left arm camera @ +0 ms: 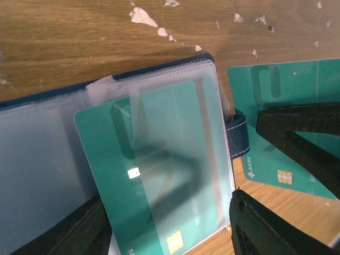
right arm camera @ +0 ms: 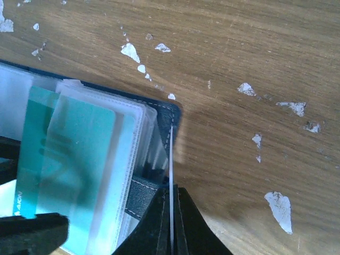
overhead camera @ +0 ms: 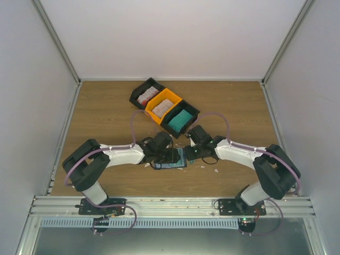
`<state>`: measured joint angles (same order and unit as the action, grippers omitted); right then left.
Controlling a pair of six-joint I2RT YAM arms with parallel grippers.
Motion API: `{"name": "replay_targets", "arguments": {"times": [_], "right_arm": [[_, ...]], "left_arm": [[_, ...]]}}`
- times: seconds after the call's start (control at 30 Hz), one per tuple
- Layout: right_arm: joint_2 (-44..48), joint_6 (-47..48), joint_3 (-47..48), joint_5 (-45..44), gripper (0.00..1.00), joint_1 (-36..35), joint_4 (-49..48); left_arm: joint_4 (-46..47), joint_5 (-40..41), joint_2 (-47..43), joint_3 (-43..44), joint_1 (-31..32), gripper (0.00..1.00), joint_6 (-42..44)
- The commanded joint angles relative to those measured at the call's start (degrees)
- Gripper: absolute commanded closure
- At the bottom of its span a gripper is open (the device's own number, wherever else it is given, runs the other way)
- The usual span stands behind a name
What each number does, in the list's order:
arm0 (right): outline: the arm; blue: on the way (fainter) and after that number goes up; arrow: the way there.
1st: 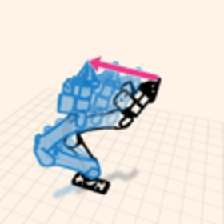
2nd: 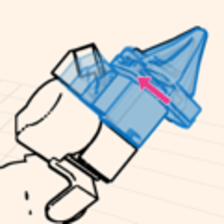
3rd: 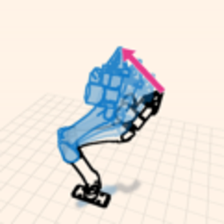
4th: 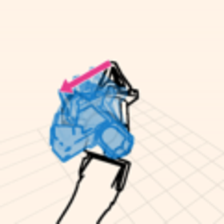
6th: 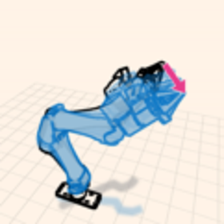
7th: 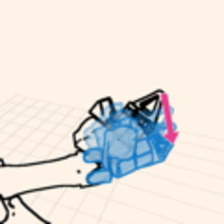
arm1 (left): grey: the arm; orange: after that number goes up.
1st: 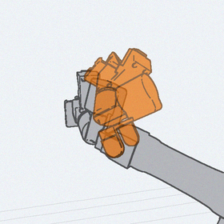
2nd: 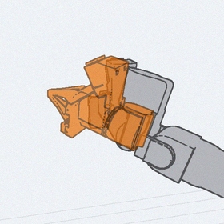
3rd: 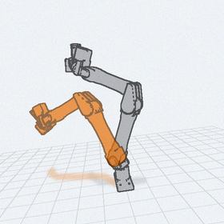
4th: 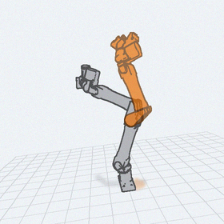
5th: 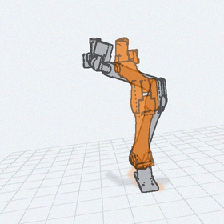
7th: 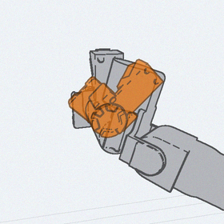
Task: Put the credit cards into the card holder
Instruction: Insert the credit card into the card holder.
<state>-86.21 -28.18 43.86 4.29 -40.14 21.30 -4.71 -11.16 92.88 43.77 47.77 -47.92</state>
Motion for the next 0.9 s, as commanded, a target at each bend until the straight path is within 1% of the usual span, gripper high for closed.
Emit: {"name": "replay_targets", "arguments": {"times": [0.0, 0.17, 0.33, 0.47, 0.57, 0.6, 0.67, 0.77, 0.87], "right_arm": [[-2.32, -1.68, -2.01, 2.66, 0.97, -0.84, -3.61], [-3.48, -2.04, -2.00, 4.43, 0.97, -1.32, -5.24], [-2.90, -2.85, -1.80, 4.82, 0.97, -1.56, -5.64], [-1.48, -3.93, -2.26, 2.29, 0.97, -1.60, -5.00], [-0.29, -4.70, -2.70, 1.18, 0.97, -1.53, -4.90], [-0.08, -5.03, -2.68, 0.83, 0.97, -1.52, -4.91], [0.61, -5.92, -2.93, -1.44, 0.97, -1.52, -4.38], [2.50, -7.49, -3.16, -9.17, 0.97, -1.53, -2.40], [6.66, -7.57, -3.85, -14.65, 0.97, -1.48, -0.98]], "left_arm": [[-9.35, 6.36, 4.98, 5.01, 2.97, 0.40, 3.60], [-11.11, 7.25, 7.89, 8.70, 4.94, 0.43, 4.78], [-9.41, 4.22, 8.83, 10.53, 6.25, 0.46, 6.62], [-6.04, 0.98, 6.62, 9.41, 6.15, 0.46, 7.41], [-2.44, -3.23, 4.32, 7.88, 5.71, 0.44, 7.10], [-2.57, -3.24, 3.80, 7.94, 5.60, 0.42, 6.96], [-4.07, -1.71, 2.85, 8.00, 5.29, 0.41, 6.58], [-6.94, 2.04, 0.99, 7.32, 4.62, 0.38, 6.12], [-8.58, 3.56, -1.53, 5.89, 3.82, 0.36, 6.25]]}}
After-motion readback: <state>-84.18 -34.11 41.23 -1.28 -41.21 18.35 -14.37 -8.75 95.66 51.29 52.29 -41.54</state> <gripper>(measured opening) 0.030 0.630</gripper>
